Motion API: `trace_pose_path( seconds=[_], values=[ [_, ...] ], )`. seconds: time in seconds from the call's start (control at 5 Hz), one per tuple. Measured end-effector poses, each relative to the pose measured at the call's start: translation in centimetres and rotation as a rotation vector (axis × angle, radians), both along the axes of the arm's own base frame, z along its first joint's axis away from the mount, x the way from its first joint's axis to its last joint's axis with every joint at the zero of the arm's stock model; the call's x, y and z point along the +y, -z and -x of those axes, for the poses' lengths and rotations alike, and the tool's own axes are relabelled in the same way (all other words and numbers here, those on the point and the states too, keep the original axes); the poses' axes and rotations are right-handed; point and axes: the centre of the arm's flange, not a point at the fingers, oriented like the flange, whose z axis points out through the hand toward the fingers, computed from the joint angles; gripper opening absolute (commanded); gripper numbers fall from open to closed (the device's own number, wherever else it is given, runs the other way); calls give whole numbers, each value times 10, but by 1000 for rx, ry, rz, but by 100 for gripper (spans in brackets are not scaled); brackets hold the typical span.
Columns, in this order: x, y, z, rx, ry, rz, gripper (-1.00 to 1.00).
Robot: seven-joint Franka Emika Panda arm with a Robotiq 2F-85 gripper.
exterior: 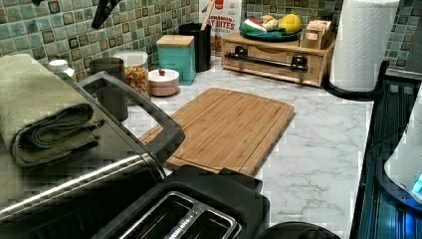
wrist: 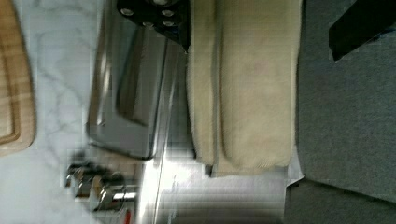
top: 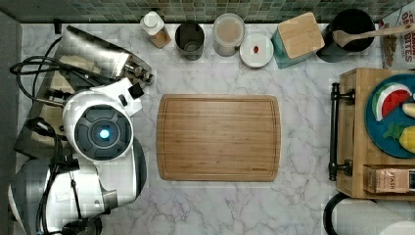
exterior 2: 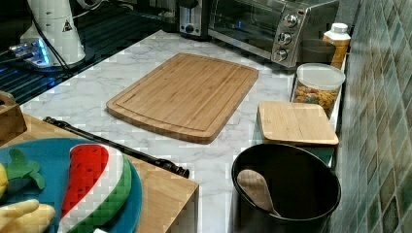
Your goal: Pick up the towel.
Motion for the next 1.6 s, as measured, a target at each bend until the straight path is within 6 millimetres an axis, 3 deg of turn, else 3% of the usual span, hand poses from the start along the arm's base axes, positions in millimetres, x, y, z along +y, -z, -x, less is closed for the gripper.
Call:
trace_pose_path(
  seconds=[0.4, 0.8, 1.2, 1.4, 1.6],
  values=[
    [11, 20, -2, 7, -102, -44, 100],
    [24, 56, -15, 0, -82, -43, 100],
    [61, 97, -11, 59, -137, -45, 100],
    [86, 112, -12, 17, -162, -32, -50],
    [101, 113, -17, 8, -140, 3, -100]
  ],
)
